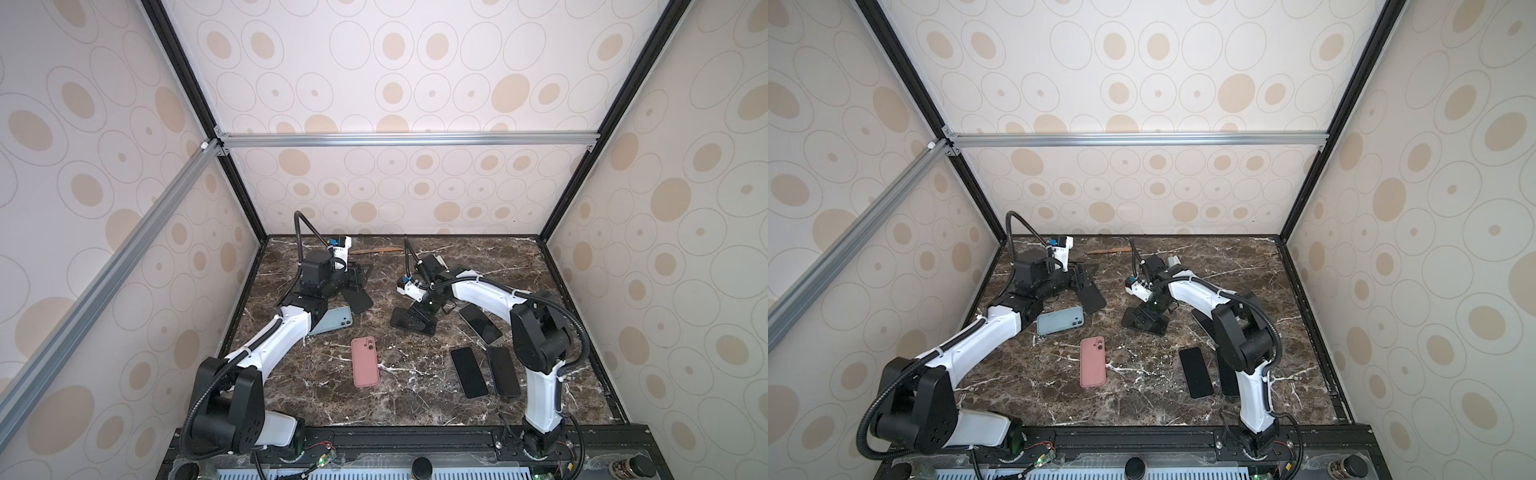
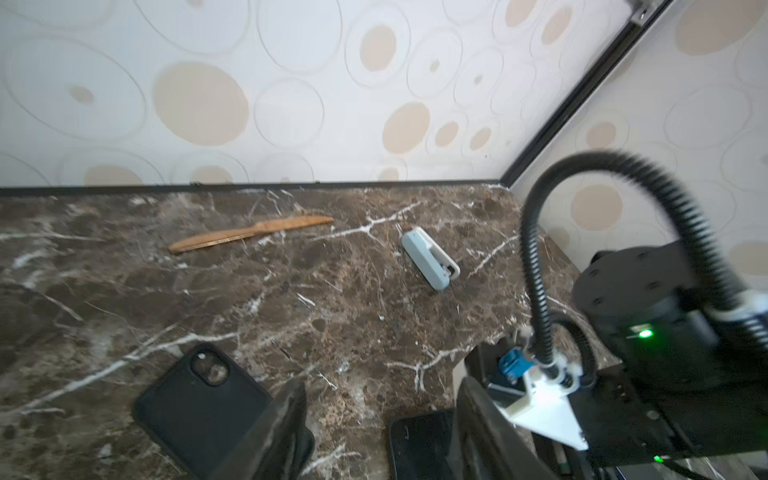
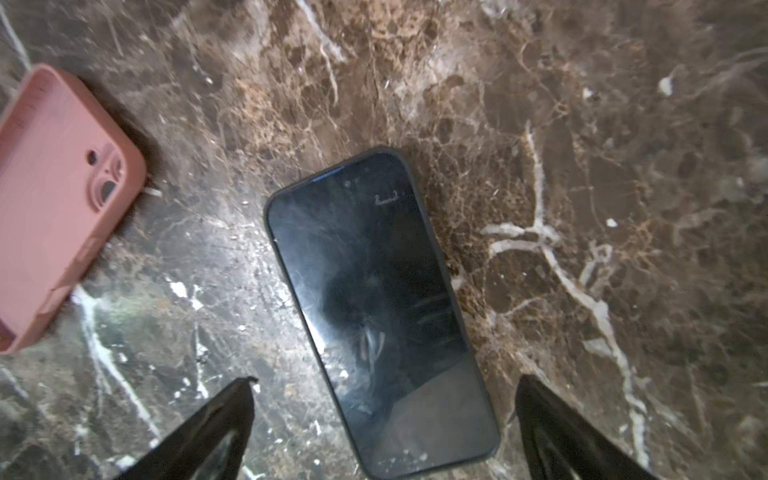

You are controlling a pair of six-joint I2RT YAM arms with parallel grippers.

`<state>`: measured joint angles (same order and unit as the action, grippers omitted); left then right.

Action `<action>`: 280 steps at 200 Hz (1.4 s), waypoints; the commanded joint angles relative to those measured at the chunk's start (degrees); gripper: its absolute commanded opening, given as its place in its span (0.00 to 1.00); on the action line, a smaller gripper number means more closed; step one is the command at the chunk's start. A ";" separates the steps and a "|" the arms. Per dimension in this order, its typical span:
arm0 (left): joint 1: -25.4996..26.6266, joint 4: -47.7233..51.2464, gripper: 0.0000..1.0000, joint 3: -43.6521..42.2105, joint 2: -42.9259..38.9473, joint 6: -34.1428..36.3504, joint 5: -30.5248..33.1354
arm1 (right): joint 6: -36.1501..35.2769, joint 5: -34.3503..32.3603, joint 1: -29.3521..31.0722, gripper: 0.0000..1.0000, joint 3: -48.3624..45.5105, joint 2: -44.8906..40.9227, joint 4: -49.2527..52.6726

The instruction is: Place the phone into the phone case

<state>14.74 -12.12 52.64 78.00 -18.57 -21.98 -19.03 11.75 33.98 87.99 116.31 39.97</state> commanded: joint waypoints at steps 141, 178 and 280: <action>-2.87 -2.71 0.63 -1.40 -5.03 3.10 7.99 | -6.23 -5.51 2.93 0.85 2.88 7.99 5.08; -3.55 -2.07 0.63 -1.14 -5.07 3.08 9.02 | -3.23 -7.48 2.92 0.69 2.74 7.61 4.10; -3.95 -1.63 0.63 -0.96 -5.07 2.83 8.94 | 11.05 -6.70 -3.09 0.51 -0.12 -0.91 -5.40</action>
<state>11.27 -14.09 50.70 73.91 -16.86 -13.30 -13.47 4.32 33.58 88.88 120.62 38.22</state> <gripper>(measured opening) 0.629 0.740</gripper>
